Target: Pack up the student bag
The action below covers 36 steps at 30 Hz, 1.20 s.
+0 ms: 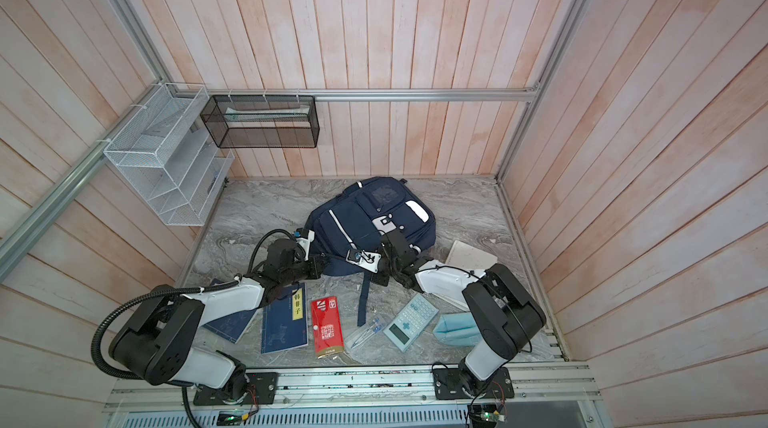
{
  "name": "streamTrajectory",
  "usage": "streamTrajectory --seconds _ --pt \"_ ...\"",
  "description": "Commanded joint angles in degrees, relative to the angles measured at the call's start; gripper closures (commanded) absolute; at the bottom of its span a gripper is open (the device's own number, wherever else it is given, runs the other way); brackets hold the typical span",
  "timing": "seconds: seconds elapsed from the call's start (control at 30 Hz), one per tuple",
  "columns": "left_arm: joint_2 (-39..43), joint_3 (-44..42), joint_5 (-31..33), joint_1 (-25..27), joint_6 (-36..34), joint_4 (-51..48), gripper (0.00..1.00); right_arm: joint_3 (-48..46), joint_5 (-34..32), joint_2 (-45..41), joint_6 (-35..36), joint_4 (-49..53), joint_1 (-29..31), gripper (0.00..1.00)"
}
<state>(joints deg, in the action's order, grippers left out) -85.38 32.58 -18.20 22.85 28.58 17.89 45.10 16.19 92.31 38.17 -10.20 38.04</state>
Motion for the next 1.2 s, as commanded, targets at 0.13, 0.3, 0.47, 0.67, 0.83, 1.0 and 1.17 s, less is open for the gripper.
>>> streamTrajectory --seconds 0.13,0.3,0.47,0.67,0.83,1.0,1.17 --pt "2.1 1.7 2.5 -1.9 1.5 2.5 1.00 -2.8 -17.4 -0.2 -3.6 1.0 -9.6 1.00" --pt "1.7 -0.7 2.9 7.9 5.5 5.2 1.00 -5.6 -13.0 -5.7 -4.0 -2.5 -5.4 0.73" --pt "0.0 0.0 3.1 13.9 8.4 7.8 1.00 -8.8 4.2 -13.5 -8.9 -5.0 -1.8 0.44" --pt "-1.7 3.1 2.7 15.1 6.9 6.2 1.00 -4.2 10.7 -6.1 -9.7 -6.4 -0.4 0.47" --pt "-0.9 3.4 4.0 14.8 5.5 4.3 1.00 2.2 9.8 0.4 -6.9 6.1 -0.1 0.61" --pt "-2.0 3.5 2.3 11.9 5.1 4.5 1.00 2.1 9.1 0.2 -7.5 8.8 0.0 1.00" --pt "1.4 2.2 1.8 3.6 3.7 2.1 1.00 1.6 0.3 -3.1 -6.8 13.0 0.3 1.00"
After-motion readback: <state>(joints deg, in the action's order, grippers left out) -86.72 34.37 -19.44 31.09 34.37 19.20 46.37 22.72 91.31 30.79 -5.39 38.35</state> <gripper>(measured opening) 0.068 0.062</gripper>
